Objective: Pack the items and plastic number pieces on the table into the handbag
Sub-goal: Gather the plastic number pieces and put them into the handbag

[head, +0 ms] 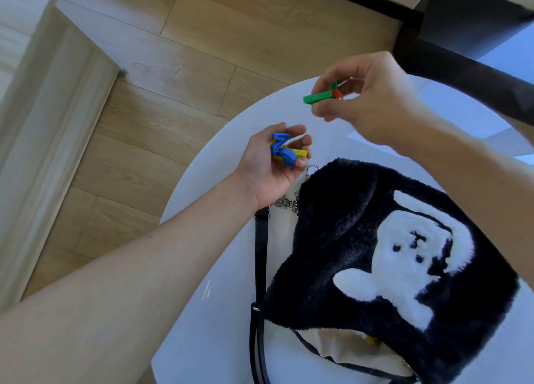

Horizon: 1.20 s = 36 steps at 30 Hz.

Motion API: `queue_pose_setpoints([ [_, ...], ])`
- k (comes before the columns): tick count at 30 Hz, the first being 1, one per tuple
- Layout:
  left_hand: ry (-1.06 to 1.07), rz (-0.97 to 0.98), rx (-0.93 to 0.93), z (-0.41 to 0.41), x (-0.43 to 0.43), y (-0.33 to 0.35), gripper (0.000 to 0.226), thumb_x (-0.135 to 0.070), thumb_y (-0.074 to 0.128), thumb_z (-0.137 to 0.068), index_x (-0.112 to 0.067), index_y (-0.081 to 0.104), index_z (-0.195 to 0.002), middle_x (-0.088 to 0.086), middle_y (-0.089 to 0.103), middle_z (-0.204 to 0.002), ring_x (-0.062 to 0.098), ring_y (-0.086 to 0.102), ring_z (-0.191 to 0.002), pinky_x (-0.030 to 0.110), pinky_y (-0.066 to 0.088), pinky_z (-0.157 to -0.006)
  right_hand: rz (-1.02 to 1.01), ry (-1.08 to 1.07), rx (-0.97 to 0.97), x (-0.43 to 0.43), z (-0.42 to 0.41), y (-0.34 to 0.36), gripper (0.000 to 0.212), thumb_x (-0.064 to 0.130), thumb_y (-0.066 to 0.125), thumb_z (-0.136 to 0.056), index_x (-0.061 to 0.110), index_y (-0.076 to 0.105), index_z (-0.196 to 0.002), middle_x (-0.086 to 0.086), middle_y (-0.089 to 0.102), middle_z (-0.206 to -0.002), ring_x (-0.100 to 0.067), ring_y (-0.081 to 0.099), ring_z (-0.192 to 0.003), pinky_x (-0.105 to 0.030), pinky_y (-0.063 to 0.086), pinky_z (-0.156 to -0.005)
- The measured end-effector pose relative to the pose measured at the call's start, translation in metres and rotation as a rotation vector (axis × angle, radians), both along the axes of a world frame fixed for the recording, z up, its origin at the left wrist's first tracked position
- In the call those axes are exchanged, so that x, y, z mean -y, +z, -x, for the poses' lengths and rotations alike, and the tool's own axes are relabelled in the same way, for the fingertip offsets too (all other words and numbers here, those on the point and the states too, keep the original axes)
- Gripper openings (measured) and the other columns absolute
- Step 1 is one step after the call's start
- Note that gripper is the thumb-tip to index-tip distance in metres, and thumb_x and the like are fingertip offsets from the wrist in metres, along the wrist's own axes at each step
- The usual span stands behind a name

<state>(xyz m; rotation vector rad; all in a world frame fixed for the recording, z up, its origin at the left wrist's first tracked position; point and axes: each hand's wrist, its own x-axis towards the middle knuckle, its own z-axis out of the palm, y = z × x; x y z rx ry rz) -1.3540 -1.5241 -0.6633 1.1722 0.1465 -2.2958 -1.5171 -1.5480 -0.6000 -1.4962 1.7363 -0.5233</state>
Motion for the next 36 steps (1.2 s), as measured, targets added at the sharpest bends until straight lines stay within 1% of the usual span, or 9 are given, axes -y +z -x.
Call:
queue_pose_setpoints([
  [5,0.012,0.048,-0.155,0.012,-0.001,0.019,0.039,-0.012,0.042,-0.090,-0.003,0.071,-0.064,0.011,0.067,-0.069,0.022,0.059,-0.058,0.024,0.042,-0.048,0.172,0.330,-0.163,-0.023,-0.018,0.020,0.018,0.014,0.075,-0.073,0.017,0.077,-0.091,-0.005,0.064,-0.093,-0.021,0.061,-0.084,-0.043,0.053,-0.075],
  [11,0.078,-0.059,-0.384,0.017,0.002,0.030,0.057,-0.023,0.035,-0.104,0.006,0.069,-0.068,0.016,0.070,-0.069,0.025,0.071,-0.057,0.029,0.056,-0.049,0.197,0.363,-0.242,-0.038,-0.014,0.023,0.024,0.009,0.068,-0.078,0.019,0.075,-0.099,-0.001,0.064,-0.098,-0.017,0.060,-0.086,-0.037,0.049,-0.075],
  [15,-0.011,0.019,-0.283,0.027,0.004,0.038,0.030,-0.016,0.046,-0.097,-0.001,0.069,-0.084,0.011,0.071,-0.079,0.020,0.069,-0.073,0.026,0.059,-0.061,0.215,0.320,-0.249,-0.050,-0.009,0.032,0.035,0.011,0.065,-0.080,0.022,0.073,-0.112,0.005,0.070,-0.099,-0.012,0.060,-0.091,-0.031,0.047,-0.081],
  [17,-0.026,0.051,-0.195,0.032,0.004,0.037,0.018,-0.013,0.052,-0.089,-0.002,0.066,-0.081,0.010,0.066,-0.077,0.018,0.064,-0.073,0.024,0.055,-0.058,0.252,0.273,-0.240,-0.057,-0.010,0.033,0.038,0.014,0.064,-0.081,0.022,0.070,-0.117,0.009,0.070,-0.104,-0.012,0.058,-0.105,-0.027,0.044,-0.088],
  [21,-0.071,-0.006,-0.120,0.038,0.002,0.034,0.035,-0.027,0.048,-0.098,-0.006,0.057,-0.071,0.009,0.055,-0.071,0.017,0.053,-0.061,0.018,0.038,-0.045,0.359,-0.091,-0.240,-0.055,0.021,0.019,0.032,0.028,0.068,-0.089,0.021,0.065,-0.120,0.007,0.061,-0.116,-0.006,0.056,-0.106,-0.020,0.043,-0.087],
  [24,-0.076,-0.024,-0.102,0.036,0.000,0.035,0.038,-0.028,0.047,-0.099,-0.006,0.058,-0.070,0.008,0.056,-0.068,0.016,0.051,-0.062,0.017,0.035,-0.042,0.135,-0.391,-0.405,-0.041,0.074,-0.016,0.042,0.033,0.067,-0.092,0.023,0.053,-0.130,-0.002,0.047,-0.131,-0.011,0.053,-0.107,-0.033,0.049,-0.091],
  [27,-0.064,-0.030,-0.105,0.034,-0.002,0.034,0.037,-0.029,0.048,-0.098,-0.006,0.058,-0.071,0.009,0.058,-0.069,0.016,0.052,-0.065,0.017,0.036,-0.042,-0.142,-0.352,-0.564,-0.036,0.113,-0.053,0.053,0.037,0.067,-0.093,0.025,0.044,-0.139,-0.008,0.037,-0.140,-0.019,0.052,-0.110,-0.043,0.047,-0.096],
  [33,-0.042,-0.059,-0.109,0.031,-0.005,0.028,0.040,-0.030,0.047,-0.099,-0.004,0.060,-0.072,0.011,0.060,-0.071,0.017,0.054,-0.065,0.018,0.039,-0.043,-0.099,-0.352,-0.468,-0.021,0.130,-0.073,0.017,0.015,0.068,-0.092,0.015,0.070,-0.109,-0.007,0.066,-0.102,-0.027,0.062,-0.098,-0.035,0.048,-0.079],
  [36,-0.035,-0.068,-0.105,0.029,-0.006,0.026,0.041,-0.030,0.047,-0.099,-0.004,0.061,-0.072,0.012,0.061,-0.071,0.017,0.055,-0.065,0.018,0.040,-0.043,-0.021,-0.362,-0.357,-0.003,0.118,-0.065,0.043,0.015,0.072,-0.091,0.018,0.057,-0.132,-0.001,0.064,-0.092,-0.019,0.058,-0.096,-0.032,0.050,-0.081],
])
